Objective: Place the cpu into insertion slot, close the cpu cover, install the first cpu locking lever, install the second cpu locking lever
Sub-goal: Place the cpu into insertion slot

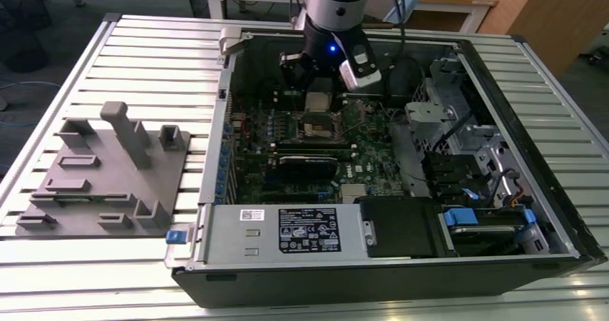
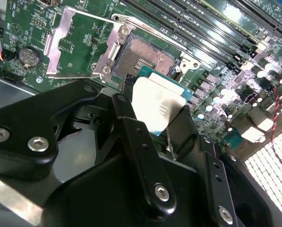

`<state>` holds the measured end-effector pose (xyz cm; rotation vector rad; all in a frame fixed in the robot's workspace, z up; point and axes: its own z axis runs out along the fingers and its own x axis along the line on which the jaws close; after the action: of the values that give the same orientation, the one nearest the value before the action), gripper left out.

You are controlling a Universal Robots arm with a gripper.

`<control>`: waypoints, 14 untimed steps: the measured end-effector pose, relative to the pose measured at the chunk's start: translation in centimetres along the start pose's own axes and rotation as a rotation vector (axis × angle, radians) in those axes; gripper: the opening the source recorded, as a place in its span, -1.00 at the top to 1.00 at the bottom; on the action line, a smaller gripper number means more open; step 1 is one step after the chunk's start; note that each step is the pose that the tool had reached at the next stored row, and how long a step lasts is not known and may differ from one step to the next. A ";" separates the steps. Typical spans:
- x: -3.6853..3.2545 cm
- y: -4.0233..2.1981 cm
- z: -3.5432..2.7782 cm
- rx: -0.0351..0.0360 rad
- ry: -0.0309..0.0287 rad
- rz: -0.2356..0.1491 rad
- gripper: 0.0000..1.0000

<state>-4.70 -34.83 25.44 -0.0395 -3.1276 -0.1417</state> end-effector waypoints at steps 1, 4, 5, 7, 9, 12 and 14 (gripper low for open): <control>0.01 0.01 0.04 0.0001 0.0000 0.000 -0.08; 0.04 0.11 0.17 0.0000 0.0000 0.000 -0.08; 0.06 0.15 0.22 0.0000 0.0000 0.000 -0.08; 0.09 0.29 0.33 0.0001 0.0001 0.000 -0.08; 0.11 0.52 0.42 -0.0001 0.0000 0.000 -0.08; 0.10 0.62 0.59 -0.0001 0.0000 0.000 -0.08; 0.10 0.60 0.87 -0.0001 0.0000 0.000 -0.08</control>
<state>-4.80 -34.15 24.63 -0.0394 -3.1276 -0.1418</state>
